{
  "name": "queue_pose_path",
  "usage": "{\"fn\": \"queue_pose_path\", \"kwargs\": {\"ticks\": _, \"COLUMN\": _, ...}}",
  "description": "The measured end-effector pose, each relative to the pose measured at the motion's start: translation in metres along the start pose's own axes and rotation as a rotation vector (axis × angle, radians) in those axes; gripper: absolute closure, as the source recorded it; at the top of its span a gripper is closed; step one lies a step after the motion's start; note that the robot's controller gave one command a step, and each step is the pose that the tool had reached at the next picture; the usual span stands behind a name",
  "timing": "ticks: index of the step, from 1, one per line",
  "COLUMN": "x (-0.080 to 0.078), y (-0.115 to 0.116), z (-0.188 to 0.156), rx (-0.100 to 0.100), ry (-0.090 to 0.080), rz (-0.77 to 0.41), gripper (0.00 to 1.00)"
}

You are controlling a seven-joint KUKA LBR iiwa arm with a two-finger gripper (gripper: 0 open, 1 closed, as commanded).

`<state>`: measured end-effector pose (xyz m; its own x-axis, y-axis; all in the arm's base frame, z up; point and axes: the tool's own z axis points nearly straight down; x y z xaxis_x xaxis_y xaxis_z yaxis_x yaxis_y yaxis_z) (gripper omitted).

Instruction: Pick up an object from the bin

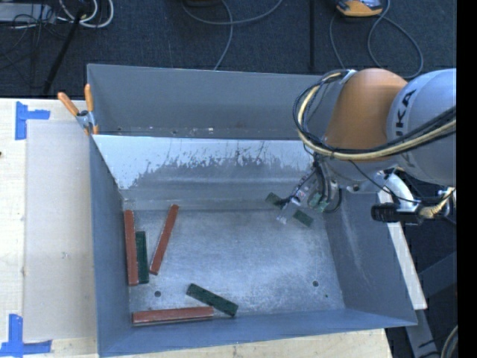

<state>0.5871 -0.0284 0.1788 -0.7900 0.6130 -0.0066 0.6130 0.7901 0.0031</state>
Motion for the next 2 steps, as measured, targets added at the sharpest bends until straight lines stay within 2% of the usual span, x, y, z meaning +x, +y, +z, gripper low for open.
{"fn": "queue_pose_path", "kwargs": {"ticks": 1, "x": -0.025, "y": 0.025, "z": -0.016, "rx": 0.001, "ry": 0.003, "rz": -0.164, "gripper": 1.0}}
{"fn": "queue_pose_path", "kwargs": {"ticks": 2, "x": 0.007, "y": 0.014, "z": -0.115, "rx": -0.002, "ry": 0.0, "rz": -0.163, "gripper": 1.0}}
